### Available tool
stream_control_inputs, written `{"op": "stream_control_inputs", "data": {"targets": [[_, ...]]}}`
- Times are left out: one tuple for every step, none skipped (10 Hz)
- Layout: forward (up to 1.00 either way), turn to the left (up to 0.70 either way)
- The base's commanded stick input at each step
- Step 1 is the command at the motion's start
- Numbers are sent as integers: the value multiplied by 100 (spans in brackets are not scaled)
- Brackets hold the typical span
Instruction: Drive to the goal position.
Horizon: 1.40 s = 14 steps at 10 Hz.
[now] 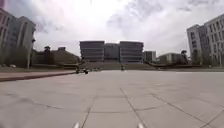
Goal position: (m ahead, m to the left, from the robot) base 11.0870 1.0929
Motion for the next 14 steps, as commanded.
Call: {"op": "stream_control_inputs", "data": {"targets": [[70,0],[70,0],[70,0],[70,0],[70,0],[70,0],[70,0],[70,0],[70,0],[70,0],[70,0],[70,0],[70,0],[70,0]]}}
